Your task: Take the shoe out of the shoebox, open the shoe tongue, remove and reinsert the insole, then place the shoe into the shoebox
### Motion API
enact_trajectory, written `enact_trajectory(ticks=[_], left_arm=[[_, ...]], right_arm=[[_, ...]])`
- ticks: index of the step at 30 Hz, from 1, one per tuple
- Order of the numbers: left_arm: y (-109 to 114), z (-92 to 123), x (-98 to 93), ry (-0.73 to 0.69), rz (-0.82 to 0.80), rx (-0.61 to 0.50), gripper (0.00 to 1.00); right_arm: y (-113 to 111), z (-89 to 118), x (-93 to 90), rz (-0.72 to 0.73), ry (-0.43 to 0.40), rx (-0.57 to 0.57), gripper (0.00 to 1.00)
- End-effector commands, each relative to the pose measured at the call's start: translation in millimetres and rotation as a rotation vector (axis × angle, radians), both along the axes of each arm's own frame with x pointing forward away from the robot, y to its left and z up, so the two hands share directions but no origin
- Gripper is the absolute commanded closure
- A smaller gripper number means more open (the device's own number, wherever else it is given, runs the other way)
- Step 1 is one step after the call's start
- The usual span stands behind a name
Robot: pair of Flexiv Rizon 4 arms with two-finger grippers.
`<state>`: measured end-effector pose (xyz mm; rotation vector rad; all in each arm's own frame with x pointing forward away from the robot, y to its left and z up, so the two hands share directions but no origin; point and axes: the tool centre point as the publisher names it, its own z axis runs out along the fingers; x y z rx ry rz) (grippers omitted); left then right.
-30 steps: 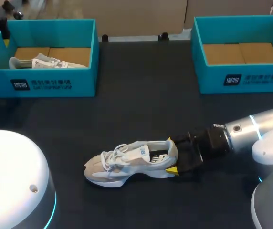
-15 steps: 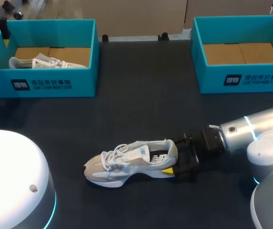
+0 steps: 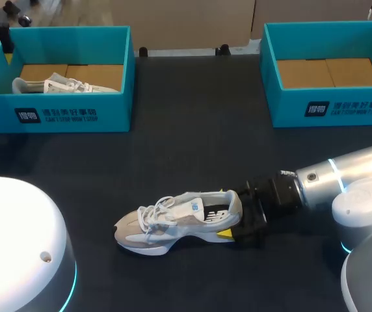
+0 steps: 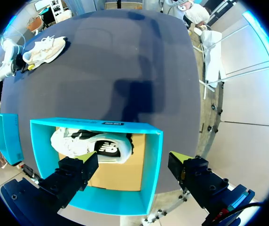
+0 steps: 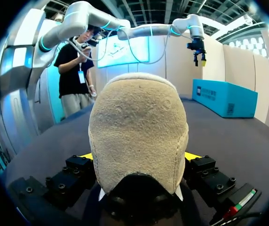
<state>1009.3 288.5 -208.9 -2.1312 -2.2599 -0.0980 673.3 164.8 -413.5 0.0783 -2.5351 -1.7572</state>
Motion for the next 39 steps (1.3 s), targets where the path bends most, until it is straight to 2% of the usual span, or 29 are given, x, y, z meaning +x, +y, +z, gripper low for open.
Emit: enact_trajectory(ticks=[1,2,26,30,33,37,39], left_arm=[[0,0,-1.6,-0.003,-0.001,0.002,0.0],[0,0,-1.6,-0.003,-0.001,0.002,0.0],[0,0,-1.6,-0.003,-0.001,0.002,0.0],[-26,-4,-26.0,-0.043,0.027,0.061,0.0],[-45,-9,-40.7,-0.05,0.157,0.075,0.0],[-66,-5,-55.0,-0.016,0.459,0.037,0.0],[-75,-2,-62.9,0.043,0.625,0.013,0.0]], right_arm=[[4,-1,-0.1,-0.008,-0.005,-0.004,0.83],[4,-1,-0.1,-0.009,-0.005,-0.004,1.0],[4,-3,-1.1,-0.015,-0.008,0.0,1.0],[4,-3,-1.1,-0.015,-0.008,0.0,1.0],[4,-3,-1.1,-0.015,-0.008,0.0,1.0],[4,-3,-1.1,-0.015,-0.008,0.0,1.0],[4,-3,-1.1,-0.015,-0.008,0.0,1.0]])
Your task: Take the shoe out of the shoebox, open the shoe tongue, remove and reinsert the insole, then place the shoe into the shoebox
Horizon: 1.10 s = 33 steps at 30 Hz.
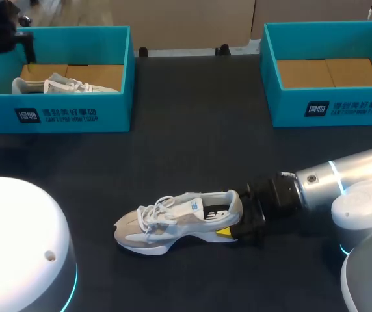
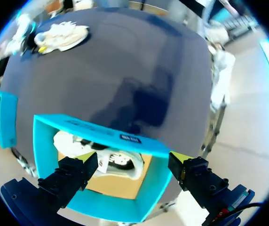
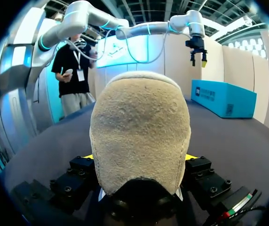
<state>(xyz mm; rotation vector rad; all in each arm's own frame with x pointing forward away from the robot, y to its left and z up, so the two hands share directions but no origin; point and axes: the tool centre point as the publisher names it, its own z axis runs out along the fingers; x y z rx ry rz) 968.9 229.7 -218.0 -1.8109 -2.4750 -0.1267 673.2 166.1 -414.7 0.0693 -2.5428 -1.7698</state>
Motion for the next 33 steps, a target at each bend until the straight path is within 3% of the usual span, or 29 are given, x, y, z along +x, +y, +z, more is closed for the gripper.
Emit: enact_trajectory(ticks=[1,3,16,17,21,23,25,27,33], left_arm=[[-21,8,-27.3,0.044,0.466,-0.041,0.0],[-32,10,-38.2,0.119,0.494,-0.058,0.0],[-32,10,-38.2,0.119,0.494,-0.058,0.0],[-32,10,-39.4,0.164,0.54,-0.098,0.0],[-51,0,-66.3,0.106,0.766,-0.109,0.0],[-65,1,-93.2,0.011,1.031,-0.153,0.0],[-75,2,-111.8,0.082,1.228,-0.172,0.0],[-90,2,-125.3,0.071,1.265,-0.151,0.0],[-90,2,-125.3,0.071,1.265,-0.151,0.0]], right_arm=[[3,-2,-1.0,-0.002,-0.001,-0.004,1.0],[3,-2,-1.0,-0.002,-0.001,-0.004,1.0],[3,-2,-1.0,-0.002,-0.001,-0.004,1.0],[3,-2,-1.0,-0.002,-0.001,-0.004,1.0],[3,-2,-1.0,-0.002,-0.001,-0.004,1.0],[3,-2,-1.0,-0.002,-0.001,-0.004,1.0],[3,-2,-1.0,-0.002,-0.001,-0.004,1.0],[3,-2,-1.0,-0.002,-0.001,-0.004,1.0],[3,-2,-1.0,-0.002,-0.001,-0.004,1.0]])
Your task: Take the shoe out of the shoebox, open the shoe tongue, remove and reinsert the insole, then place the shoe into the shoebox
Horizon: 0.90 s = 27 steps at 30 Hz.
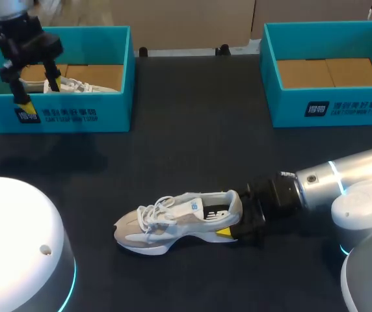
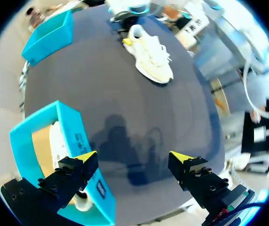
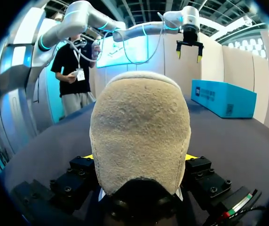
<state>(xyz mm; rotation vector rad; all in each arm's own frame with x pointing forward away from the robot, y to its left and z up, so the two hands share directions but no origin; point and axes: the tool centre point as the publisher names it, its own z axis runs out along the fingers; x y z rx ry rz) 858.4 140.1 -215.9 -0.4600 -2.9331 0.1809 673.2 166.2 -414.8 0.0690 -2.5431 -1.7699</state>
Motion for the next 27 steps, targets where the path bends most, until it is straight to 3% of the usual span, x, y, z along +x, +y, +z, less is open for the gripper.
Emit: enact_trajectory(ticks=[1,8,10,14,19,23,27], left_arm=[[0,0,-14.9,-0.071,0.312,0.006,0.0],[0,0,-14.9,-0.071,0.312,0.006,0.0],[-12,0,-32.1,-0.019,0.35,0.006,0.0],[-47,-9,-68.9,-0.079,0.453,0.095,0.0],[-86,-17,-102.1,-0.102,0.699,0.16,0.0],[-112,-30,-112.9,0.021,0.999,0.153,0.0],[-112,-30,-112.9,0.021,0.999,0.153,0.0]], right_arm=[[3,-2,-1.0,-0.002,-0.001,-0.004,1.0],[3,-2,-1.0,-0.002,-0.001,-0.004,1.0],[3,-2,-1.0,-0.002,-0.001,-0.004,1.0],[3,-2,-1.0,-0.002,-0.001,-0.004,1.0],[3,-2,-1.0,-0.002,-0.001,-0.004,1.0],[3,-2,-1.0,-0.002,-0.001,-0.004,1.0],[3,-2,-1.0,-0.002,-0.001,-0.004,1.0]])
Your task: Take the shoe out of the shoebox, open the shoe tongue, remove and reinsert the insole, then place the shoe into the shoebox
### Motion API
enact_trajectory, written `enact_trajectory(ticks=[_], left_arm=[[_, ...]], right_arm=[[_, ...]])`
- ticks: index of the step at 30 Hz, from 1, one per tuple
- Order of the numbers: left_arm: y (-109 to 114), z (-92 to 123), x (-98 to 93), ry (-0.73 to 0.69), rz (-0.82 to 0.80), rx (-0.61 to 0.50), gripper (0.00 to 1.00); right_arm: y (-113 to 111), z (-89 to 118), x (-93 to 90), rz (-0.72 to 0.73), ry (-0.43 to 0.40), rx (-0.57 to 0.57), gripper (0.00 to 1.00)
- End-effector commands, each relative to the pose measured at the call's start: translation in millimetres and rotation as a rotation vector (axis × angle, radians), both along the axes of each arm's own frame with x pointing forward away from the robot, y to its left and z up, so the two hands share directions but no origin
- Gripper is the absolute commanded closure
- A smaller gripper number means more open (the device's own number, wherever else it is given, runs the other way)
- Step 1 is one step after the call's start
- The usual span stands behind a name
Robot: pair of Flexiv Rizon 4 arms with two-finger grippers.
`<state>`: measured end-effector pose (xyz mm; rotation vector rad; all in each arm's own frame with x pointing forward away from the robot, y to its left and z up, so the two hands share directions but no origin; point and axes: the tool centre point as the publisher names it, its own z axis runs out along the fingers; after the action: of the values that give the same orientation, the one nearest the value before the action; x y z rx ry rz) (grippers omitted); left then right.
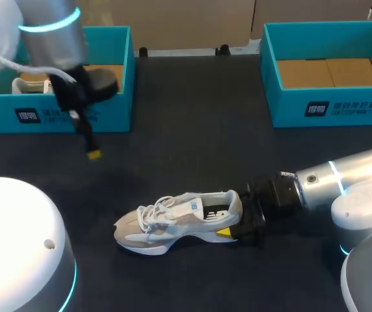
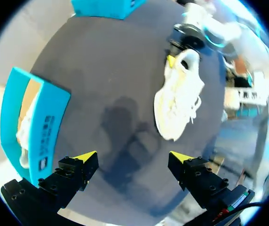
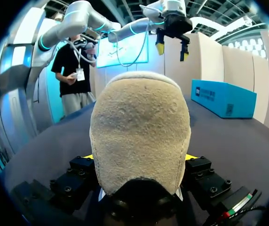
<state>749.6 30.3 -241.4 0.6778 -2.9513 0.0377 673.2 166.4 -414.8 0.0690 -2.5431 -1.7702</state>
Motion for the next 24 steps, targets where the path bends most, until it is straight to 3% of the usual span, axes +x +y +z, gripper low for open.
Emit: enact_trajectory(ticks=[1,11,16,24], left_arm=[[-2,-5,-4.1,0.019,0.248,-0.011,0.0],[-4,-5,-4.8,0.006,0.271,-0.012,0.0],[-36,-4,-31.6,-0.062,0.413,0.057,0.0],[-97,-17,-78.9,0.002,0.766,0.107,0.0]], right_arm=[[3,-2,-1.1,-0.001,-0.001,-0.004,1.0],[3,-2,-1.1,-0.001,-0.001,-0.004,1.0],[3,-2,-1.1,-0.001,-0.001,-0.004,1.0],[3,-2,-1.1,-0.001,-0.001,-0.004,1.0]])
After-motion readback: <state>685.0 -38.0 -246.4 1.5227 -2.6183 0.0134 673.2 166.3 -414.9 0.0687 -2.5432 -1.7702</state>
